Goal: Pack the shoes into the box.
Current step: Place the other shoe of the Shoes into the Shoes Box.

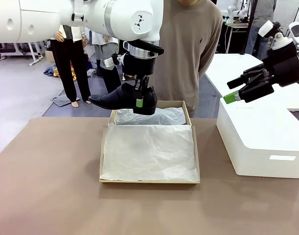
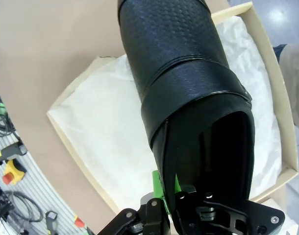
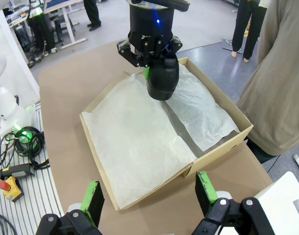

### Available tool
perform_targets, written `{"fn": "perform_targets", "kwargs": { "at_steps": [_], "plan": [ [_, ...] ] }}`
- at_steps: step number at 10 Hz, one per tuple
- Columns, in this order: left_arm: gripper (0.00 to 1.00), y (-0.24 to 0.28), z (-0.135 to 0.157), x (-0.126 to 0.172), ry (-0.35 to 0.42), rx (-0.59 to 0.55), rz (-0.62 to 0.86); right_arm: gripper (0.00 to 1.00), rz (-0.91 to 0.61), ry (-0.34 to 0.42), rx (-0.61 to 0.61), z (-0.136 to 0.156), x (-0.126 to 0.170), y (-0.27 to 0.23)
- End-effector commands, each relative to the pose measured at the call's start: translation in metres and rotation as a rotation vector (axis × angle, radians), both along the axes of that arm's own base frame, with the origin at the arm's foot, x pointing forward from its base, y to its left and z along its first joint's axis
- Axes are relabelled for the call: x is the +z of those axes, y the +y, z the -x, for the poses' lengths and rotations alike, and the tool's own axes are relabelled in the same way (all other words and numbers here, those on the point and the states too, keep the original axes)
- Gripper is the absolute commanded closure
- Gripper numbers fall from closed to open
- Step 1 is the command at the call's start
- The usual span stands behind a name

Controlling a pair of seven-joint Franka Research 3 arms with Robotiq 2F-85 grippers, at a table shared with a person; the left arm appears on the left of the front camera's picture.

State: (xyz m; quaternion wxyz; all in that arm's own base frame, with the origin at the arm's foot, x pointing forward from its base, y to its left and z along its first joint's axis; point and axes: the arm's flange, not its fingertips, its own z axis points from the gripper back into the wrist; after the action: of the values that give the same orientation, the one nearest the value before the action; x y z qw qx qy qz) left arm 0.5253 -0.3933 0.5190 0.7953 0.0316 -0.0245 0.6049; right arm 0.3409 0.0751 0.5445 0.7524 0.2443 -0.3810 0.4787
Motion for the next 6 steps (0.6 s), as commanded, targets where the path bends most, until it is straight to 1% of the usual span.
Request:
{"fn": "perform_targets", "kwargs": {
  "at_steps": [1, 4, 5, 6],
  "plan": [
    [1.0, 0.0, 0.0, -0.001, -0.008, 0.002, 0.005, 0.0, -0.029, -0.028, 0.018, -0.003, -0.003, 0.002],
    [1.0, 0.0, 0.0, -0.001, -0.008, 0.002, 0.005, 0.0, -0.029, -0.028, 0.018, -0.003, -0.003, 0.002],
    [1.0, -0.002, -0.002, -0.005, -0.003, -0.003, 0.006, 0.0, -0.029, -0.028, 0.018, -0.003, -0.003, 0.002],
    [1.0, -0.012, -0.002, -0.004, -0.009, 0.015, 0.019, 0.0, -0.029, -0.028, 0.018, -0.003, -0.003, 0.002]
  ]
}}
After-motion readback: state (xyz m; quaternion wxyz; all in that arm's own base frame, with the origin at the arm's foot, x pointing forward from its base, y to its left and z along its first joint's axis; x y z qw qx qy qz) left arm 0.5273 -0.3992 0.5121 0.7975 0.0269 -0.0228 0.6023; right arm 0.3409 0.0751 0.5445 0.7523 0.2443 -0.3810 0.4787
